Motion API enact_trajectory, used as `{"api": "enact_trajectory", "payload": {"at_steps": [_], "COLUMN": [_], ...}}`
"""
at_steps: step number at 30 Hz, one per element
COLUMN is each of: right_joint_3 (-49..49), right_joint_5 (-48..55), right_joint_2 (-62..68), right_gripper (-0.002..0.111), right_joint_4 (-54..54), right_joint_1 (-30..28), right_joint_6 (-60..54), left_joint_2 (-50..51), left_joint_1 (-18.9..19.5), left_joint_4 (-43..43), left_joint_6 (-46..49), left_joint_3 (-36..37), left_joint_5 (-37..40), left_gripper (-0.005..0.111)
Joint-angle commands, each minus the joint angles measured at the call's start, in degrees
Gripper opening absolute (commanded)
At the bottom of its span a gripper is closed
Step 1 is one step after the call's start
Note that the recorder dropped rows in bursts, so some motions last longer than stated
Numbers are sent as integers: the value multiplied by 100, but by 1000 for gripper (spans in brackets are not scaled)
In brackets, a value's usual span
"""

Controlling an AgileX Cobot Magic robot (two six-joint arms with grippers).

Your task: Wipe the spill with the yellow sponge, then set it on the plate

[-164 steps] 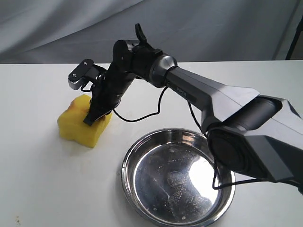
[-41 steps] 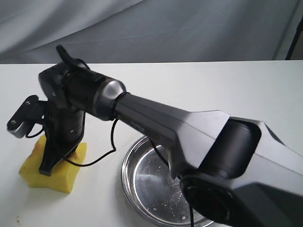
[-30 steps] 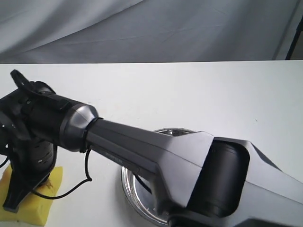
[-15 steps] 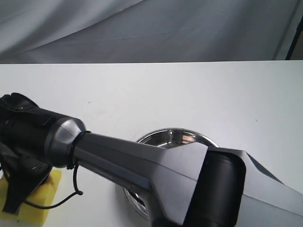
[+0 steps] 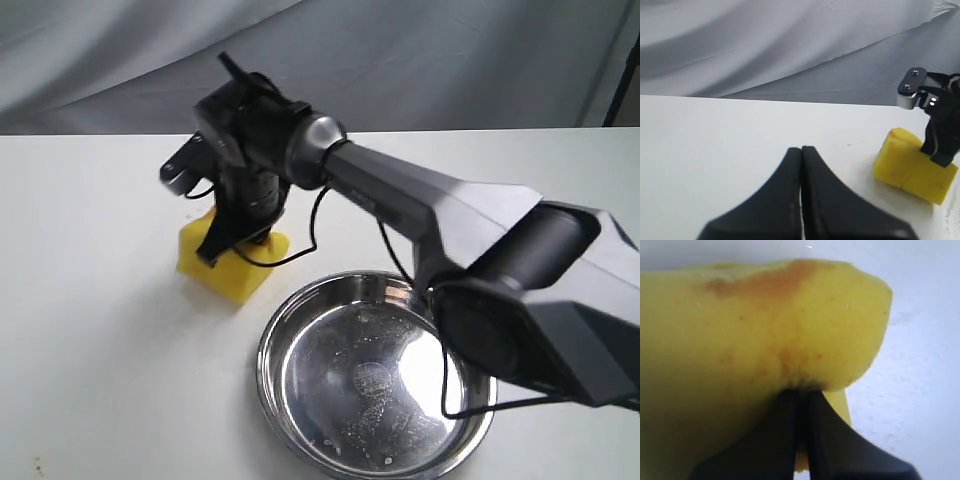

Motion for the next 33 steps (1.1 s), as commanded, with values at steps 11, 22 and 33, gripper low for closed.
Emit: {"api": "enact_trajectory", "payload": {"at_steps": [11, 22, 33], "right_joint_3": [42, 42, 42], "right_joint_5": [108, 108, 108], "right_joint_2": [0, 0, 0], "right_gripper": [0, 0, 0], "right_joint_4": [912, 1891, 966], "right_joint_1": [-1558, -5, 1613], "right_joint_6": [-311, -460, -599], "left_joint_2": [-12, -12, -12], "left_joint_1": [-26, -26, -26], "left_joint_4": [-65, -65, -65], "left_joint_6": [-31, -31, -31], "left_joint_3": [27, 27, 27], "left_joint_5": [-34, -34, -34], "left_gripper": [0, 0, 0]}}
